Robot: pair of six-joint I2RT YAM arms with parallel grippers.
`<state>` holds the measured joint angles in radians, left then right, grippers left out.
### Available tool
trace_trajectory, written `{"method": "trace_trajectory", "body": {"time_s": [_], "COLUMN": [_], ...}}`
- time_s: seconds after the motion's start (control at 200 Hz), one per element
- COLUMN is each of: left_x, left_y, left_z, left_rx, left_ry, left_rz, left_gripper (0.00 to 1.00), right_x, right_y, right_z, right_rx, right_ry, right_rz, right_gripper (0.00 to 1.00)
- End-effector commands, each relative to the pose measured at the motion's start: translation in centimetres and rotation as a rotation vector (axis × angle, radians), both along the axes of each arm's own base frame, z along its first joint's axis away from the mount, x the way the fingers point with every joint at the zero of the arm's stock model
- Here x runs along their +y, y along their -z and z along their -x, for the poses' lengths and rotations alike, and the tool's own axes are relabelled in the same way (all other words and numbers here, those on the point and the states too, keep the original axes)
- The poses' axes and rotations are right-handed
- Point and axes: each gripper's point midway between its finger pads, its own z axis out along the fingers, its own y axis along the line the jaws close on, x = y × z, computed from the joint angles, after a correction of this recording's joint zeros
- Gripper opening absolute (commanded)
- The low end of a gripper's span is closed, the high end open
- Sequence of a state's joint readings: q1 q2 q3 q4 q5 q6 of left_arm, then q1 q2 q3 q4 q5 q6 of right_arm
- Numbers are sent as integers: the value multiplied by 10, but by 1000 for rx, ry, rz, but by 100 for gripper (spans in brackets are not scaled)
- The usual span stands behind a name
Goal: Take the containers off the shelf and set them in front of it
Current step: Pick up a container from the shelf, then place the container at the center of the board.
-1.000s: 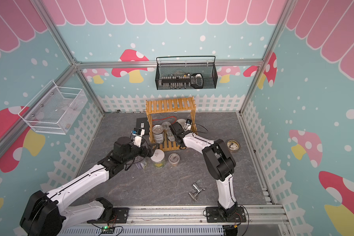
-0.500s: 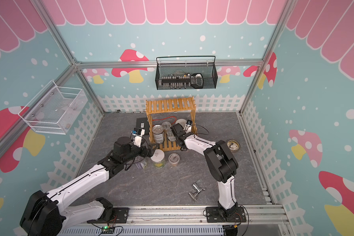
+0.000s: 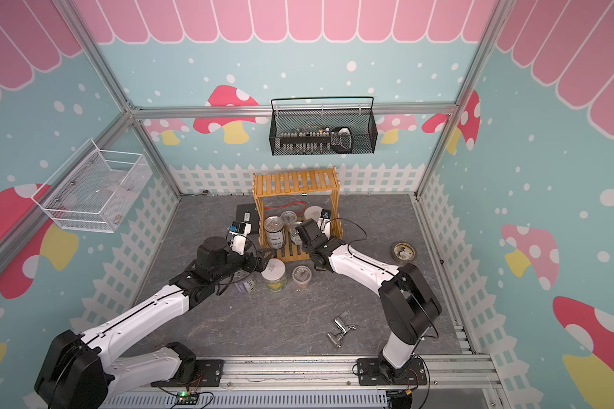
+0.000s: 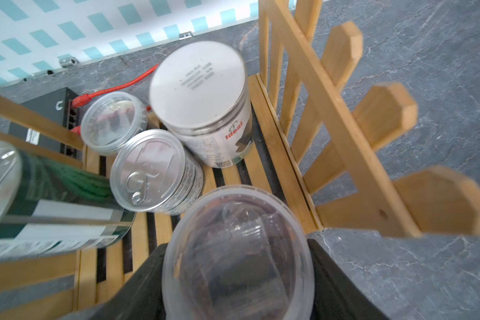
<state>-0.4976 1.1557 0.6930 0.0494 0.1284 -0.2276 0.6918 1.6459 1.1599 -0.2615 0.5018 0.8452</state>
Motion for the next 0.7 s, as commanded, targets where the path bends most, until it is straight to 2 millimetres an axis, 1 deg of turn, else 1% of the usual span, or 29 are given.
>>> {"method": "trace_trajectory", "body": {"time_s": [0.0,0.075,0.13,0.23,0.34,0.46,0.57,0.695], "left_x": [-1,-1,-1,-1,-1,0,0,2], "left_y": [-22,-21,-21,-21,-23,-23,-24,-26], "left_z": [-5,-5,-5,-5,-5,-4,-2,0], "left_rx": [-51,-47,-48,-47,-48,-46,-46,-46], "left_ry": [5,5,6,6,4,2,1,-3], "left_rz": [19,17,18,18,22,23,25,26], "left_gripper": [99,99,99,99,99,99,99,99], "right_x": [0,-3,-11,-25,-31,-27,-19,-24], "right_y": [-5,-7,-3,11,30,47,54,75], "right_z": [23,41,53,72,87,91,87,86], "right_rx": [4,12,32,70,104,104,97,142], "right_ry": [-64,-97,-104,-123,-149,-192,-212,-194], "right_rz": [9,21,46,73,72,58,39,90], "right_gripper": [64,64,64,64,64,65,66,67]}}
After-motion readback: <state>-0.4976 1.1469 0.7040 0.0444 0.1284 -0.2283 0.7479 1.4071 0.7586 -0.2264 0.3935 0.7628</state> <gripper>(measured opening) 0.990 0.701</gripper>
